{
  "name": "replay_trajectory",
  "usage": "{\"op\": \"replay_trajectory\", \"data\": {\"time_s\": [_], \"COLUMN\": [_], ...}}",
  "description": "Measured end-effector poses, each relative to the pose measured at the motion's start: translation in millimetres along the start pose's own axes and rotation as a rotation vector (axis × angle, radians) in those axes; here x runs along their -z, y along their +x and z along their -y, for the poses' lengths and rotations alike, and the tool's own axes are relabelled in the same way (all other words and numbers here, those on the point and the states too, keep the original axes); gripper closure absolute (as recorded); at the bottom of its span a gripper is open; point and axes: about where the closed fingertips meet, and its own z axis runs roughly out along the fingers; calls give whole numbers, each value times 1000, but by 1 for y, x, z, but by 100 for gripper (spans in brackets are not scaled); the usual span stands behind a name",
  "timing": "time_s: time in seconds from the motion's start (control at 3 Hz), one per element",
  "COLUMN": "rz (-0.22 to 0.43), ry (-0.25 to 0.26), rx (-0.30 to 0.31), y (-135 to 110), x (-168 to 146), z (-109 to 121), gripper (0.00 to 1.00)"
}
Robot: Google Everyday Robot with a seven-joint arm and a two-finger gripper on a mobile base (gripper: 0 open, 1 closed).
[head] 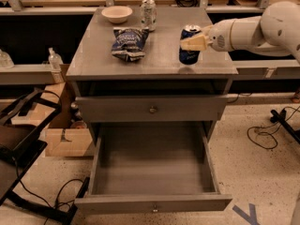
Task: Pick pepsi can from middle drawer and place on counter
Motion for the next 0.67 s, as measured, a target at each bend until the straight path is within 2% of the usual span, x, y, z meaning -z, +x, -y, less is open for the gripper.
{"op": "replay_trajectory", "data": {"time_s": [0.33,0.67], "rz": [7,6], "ry": [16,11], "rx": [-4,-5], "y": [0,1], "x": [-4,-7], "z": [3,1], "gripper": [82,58]}}
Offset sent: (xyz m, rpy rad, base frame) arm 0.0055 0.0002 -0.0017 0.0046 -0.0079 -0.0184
